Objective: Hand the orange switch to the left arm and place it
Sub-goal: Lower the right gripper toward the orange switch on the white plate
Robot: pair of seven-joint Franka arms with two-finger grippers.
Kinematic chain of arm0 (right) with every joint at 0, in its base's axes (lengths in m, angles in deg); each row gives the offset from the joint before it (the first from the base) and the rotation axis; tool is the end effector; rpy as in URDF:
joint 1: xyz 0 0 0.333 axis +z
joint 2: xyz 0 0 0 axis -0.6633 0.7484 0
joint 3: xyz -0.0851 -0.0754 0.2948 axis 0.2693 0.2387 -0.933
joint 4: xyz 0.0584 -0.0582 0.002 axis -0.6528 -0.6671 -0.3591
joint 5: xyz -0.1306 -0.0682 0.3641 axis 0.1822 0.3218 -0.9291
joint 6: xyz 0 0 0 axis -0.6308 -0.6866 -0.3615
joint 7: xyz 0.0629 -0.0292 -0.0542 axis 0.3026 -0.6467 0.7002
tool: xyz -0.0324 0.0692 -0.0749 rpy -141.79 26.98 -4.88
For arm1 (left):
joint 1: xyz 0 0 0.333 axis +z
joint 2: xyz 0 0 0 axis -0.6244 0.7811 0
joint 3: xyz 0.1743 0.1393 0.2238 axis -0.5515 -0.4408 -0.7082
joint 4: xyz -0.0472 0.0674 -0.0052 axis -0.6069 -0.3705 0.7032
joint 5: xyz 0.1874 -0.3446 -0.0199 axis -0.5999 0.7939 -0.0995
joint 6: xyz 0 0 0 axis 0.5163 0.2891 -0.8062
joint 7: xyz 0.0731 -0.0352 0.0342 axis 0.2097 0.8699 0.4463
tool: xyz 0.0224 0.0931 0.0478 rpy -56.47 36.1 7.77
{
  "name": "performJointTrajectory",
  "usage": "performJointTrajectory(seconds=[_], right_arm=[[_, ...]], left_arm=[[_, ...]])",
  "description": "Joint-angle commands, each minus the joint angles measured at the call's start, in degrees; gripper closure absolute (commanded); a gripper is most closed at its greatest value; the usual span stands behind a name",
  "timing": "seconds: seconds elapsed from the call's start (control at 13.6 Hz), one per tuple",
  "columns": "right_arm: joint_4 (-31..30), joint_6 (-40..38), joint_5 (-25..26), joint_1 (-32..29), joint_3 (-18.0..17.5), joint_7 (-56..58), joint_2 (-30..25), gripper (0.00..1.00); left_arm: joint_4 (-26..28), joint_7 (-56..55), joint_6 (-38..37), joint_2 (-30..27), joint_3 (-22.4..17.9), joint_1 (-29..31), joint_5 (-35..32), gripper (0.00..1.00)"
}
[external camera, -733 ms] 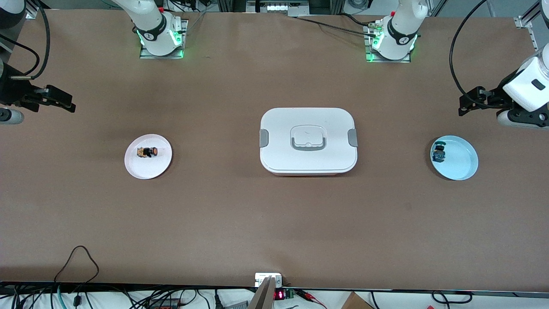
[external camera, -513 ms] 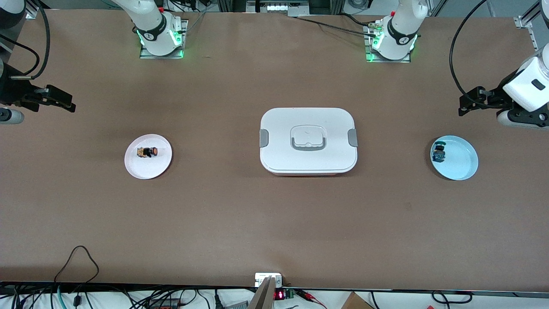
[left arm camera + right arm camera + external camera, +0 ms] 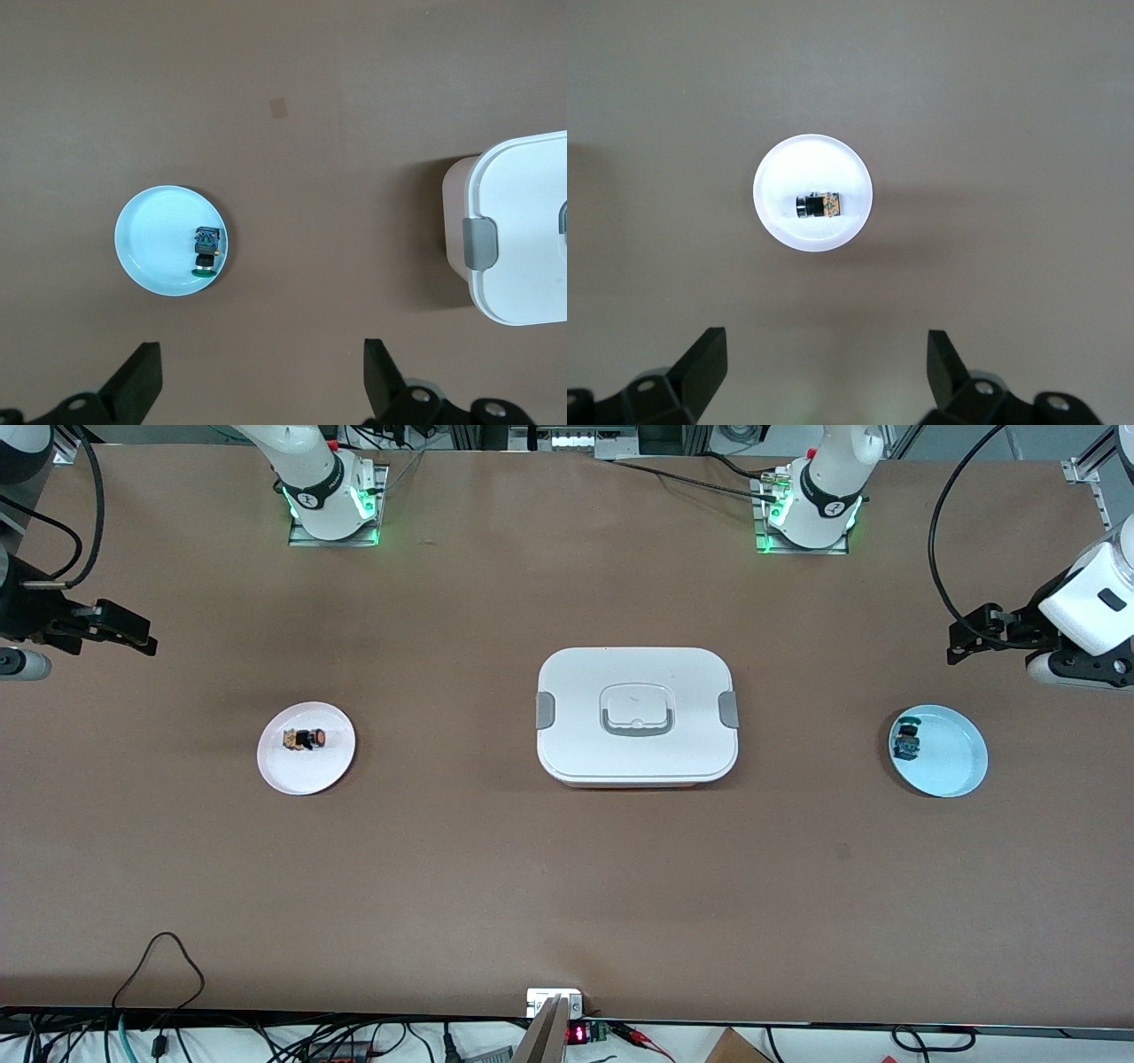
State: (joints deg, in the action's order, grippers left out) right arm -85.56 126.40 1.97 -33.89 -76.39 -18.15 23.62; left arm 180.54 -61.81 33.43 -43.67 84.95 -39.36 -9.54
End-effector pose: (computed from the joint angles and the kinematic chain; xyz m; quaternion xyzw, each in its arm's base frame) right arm 0.5637 -0.0197 0.5796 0.9990 -0.0015 -0.0446 0.0046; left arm 0.5617 -0.0073 0.5868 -0.9984 0.0517 0.0233 0.0026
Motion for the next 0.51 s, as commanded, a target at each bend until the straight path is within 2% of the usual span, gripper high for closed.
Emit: performJointTrajectory(seconds=[0.0, 0.44], right_arm=[[0.2, -0.8, -0.2, 0.0, -0.2, 0.5, 1.1, 0.0], [0.2, 0.7, -0.9, -0.3, -0.2, -0.2, 4.5, 0.0]], left_arm=[[-1.6, 0.7, -0.4, 0.9, 0.0, -0.2, -2.0, 0.0], [-1.6, 0.7, -0.3, 1.0, 0.0, -0.4, -3.1, 0.0]])
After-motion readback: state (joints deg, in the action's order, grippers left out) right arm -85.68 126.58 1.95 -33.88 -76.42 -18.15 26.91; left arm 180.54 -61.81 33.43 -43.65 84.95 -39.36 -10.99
